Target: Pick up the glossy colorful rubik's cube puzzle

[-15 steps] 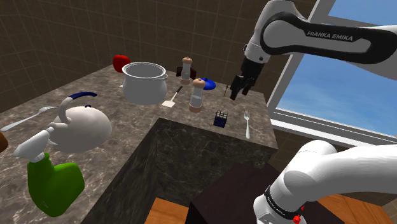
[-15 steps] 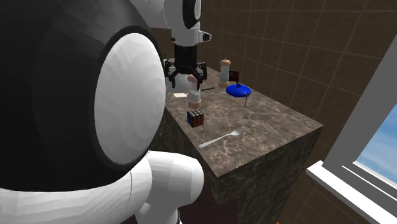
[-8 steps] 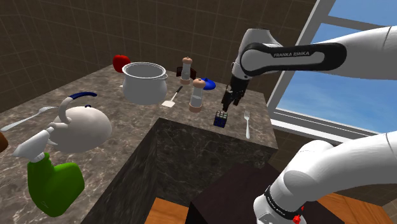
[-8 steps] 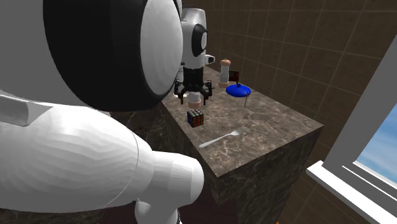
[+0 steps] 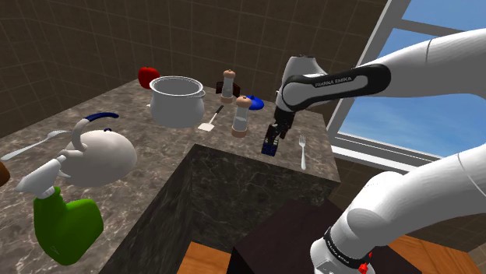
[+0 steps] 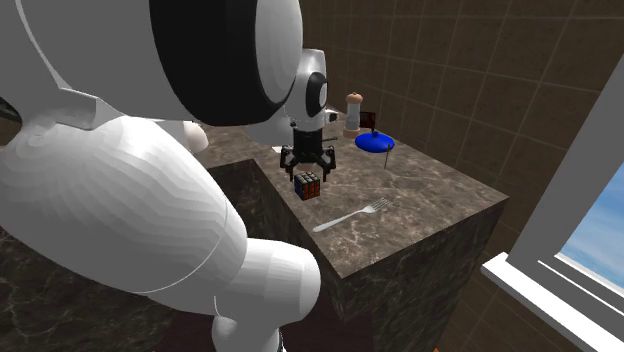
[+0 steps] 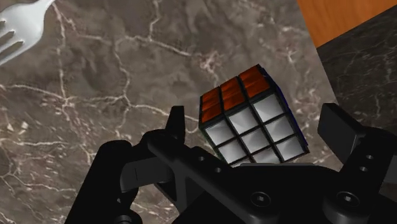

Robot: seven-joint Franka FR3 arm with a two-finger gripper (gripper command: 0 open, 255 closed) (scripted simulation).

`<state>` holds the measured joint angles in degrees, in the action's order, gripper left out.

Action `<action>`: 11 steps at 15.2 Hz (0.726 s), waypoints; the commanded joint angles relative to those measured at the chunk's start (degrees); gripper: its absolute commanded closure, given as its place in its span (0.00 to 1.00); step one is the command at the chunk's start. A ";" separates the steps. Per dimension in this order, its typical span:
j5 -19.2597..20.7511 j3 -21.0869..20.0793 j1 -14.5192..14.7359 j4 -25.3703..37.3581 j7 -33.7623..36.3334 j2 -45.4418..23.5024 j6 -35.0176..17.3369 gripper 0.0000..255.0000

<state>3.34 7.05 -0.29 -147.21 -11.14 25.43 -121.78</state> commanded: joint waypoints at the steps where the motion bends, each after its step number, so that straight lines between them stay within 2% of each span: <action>1: 0.06 0.18 -0.05 -1.14 -0.14 -0.77 -1.94 0.00; 4: 0.07 0.25 -0.05 -1.90 -0.16 -1.43 -3.35 0.00; 5: 0.06 0.26 -0.04 -1.84 -0.18 -1.50 -3.37 1.00; 11: 0.04 0.22 -0.02 -1.87 -0.12 -1.48 -3.38 1.00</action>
<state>3.40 7.28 -0.32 -149.01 -11.28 24.04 -125.15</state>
